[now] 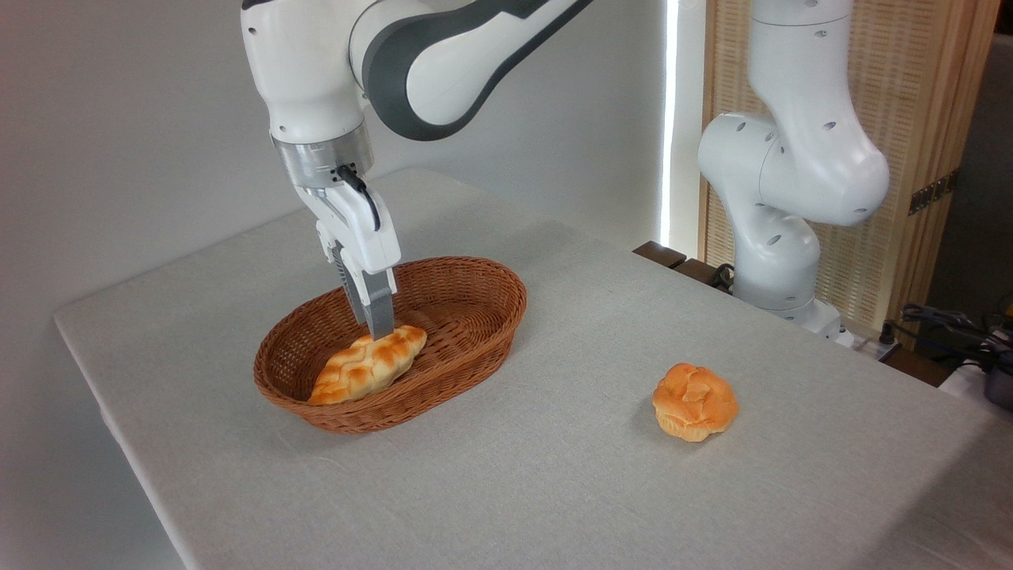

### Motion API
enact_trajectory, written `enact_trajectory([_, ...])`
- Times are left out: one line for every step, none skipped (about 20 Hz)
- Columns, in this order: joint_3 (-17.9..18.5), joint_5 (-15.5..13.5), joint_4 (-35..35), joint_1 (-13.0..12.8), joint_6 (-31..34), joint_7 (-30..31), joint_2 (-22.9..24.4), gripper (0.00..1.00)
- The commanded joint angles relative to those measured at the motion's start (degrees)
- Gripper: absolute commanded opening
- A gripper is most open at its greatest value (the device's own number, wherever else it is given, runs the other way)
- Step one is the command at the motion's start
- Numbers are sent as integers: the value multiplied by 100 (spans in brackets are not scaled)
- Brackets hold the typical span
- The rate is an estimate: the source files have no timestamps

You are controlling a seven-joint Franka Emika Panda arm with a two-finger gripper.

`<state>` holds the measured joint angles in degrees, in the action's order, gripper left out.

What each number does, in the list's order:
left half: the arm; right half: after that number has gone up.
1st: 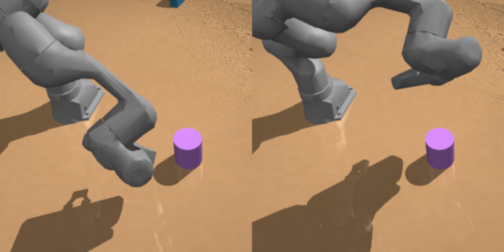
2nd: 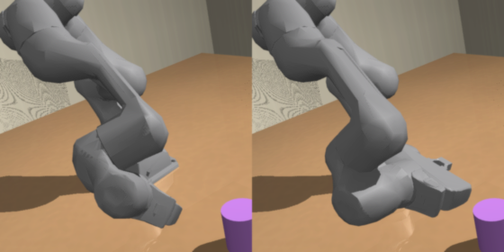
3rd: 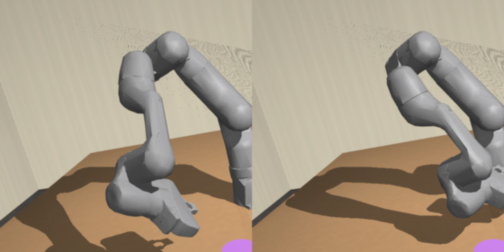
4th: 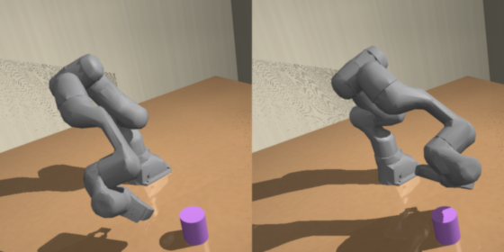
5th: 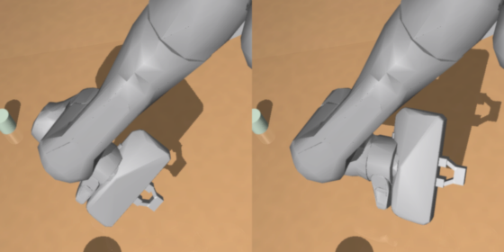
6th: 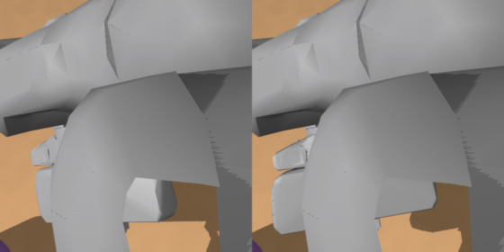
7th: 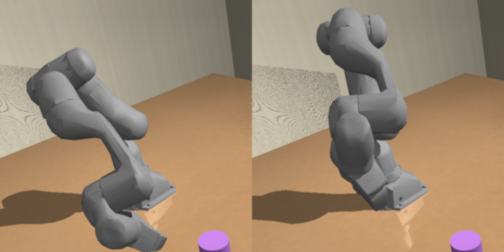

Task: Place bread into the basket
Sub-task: 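Lift the braided loaf and carry it over the wicker basket, lowering it in, then open the gripper to release the loaf and raise it away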

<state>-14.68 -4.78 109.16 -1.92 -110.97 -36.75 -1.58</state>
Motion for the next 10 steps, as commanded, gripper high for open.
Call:
enact_trajectory([61,-49,-306,42,66,63,61,100])
enact_trajectory([79,-41,-429,86,153,63,70,100])
enact_trajectory([183,-32,-553,112,302,36,96,100])
enact_trajectory([315,-32,-728,130,521,10,105,100])
enact_trajectory([412,-32,-938,139,749,-8,105,100])
enact_trajectory([570,-32,-1132,139,987,-25,105,100])
enact_trajectory([771,-32,-1282,139,1207,-51,105,100])
enact_trajectory([939,-32,-1449,139,1426,-104,105,100])
enact_trajectory([1071,-58,-1581,139,1585,-183,105,100])
enact_trajectory([1211,-93,-1660,139,1648,-297,113,100])
